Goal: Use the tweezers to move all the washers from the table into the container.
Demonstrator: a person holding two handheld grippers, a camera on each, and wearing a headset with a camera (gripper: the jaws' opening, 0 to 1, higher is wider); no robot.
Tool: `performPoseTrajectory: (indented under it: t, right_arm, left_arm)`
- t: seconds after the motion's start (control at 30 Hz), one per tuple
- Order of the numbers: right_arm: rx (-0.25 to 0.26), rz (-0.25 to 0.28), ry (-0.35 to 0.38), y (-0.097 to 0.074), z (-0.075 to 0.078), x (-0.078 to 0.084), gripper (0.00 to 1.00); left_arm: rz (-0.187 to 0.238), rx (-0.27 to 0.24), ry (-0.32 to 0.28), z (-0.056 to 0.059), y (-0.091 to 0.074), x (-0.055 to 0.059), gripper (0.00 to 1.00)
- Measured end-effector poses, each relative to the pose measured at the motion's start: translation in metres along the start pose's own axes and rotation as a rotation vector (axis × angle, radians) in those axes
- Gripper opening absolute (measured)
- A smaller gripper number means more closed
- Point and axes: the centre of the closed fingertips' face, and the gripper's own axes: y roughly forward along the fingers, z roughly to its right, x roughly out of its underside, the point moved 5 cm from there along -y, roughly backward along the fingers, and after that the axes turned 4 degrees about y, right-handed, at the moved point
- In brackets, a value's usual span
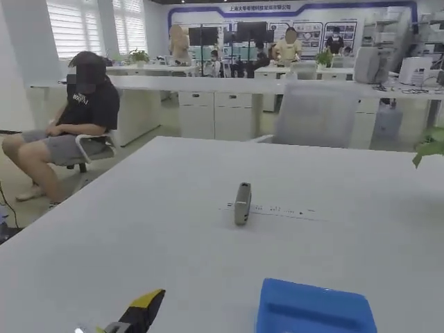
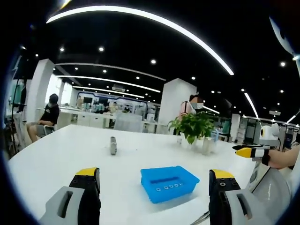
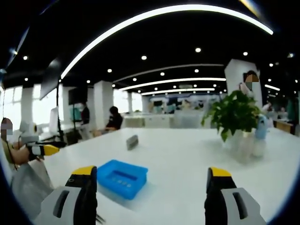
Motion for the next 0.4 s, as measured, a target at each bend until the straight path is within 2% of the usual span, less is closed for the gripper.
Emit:
performPoseTrajectory:
  t: [0.1, 0.2, 0.4]
  right_arm:
    - [-0.003, -0.009, -0.013, 0.0008, -0.0024, 0.0021, 0.94]
    - [-0.011, -0.037, -0.030, 0.0026, -0.0057, 0.0063, 0.92]
    - [-0.020, -0.034, -0.064, 0.0038, -0.0080, 0.0054, 0.90]
  left_arm:
    - [-0.015, 0.001, -0.014, -0.0010, -0.0004, 0.0028, 0.99]
    - [-0.028, 0.008, 0.000, 0.0013, 0.0002, 0.0042, 0.99]
    - [-0.051, 0.026, 0.022, 0.0034, 0.0024, 0.0067, 0.99]
